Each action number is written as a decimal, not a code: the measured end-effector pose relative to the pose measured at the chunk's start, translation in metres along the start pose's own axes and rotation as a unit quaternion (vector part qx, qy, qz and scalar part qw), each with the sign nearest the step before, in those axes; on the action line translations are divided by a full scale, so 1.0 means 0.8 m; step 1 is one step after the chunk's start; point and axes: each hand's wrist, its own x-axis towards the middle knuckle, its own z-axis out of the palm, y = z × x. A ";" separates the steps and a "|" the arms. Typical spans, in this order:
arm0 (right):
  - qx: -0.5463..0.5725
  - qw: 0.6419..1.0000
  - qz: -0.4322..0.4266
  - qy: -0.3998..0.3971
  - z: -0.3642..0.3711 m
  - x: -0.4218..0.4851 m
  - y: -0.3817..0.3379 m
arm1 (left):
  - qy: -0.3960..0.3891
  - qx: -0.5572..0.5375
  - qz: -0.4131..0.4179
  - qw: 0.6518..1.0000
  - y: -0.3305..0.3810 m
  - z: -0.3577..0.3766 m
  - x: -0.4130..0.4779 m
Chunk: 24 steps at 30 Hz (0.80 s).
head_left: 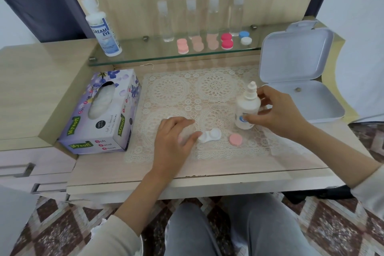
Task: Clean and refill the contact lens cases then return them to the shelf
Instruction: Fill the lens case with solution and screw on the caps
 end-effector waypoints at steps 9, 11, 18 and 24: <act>0.075 0.997 0.005 0.024 0.014 -0.009 0.014 | -0.095 0.071 -0.050 0.992 -0.040 -0.021 0.028; 0.087 0.996 0.004 0.029 0.016 -0.011 0.015 | -0.079 0.017 -0.083 0.993 -0.028 -0.027 0.040; 0.107 0.994 0.001 0.038 0.018 -0.012 0.020 | -0.116 -0.227 -0.102 0.962 0.088 -0.038 0.115; 0.124 0.992 0.006 0.036 0.017 -0.011 0.021 | -0.181 -0.225 -0.011 0.957 0.130 -0.011 0.146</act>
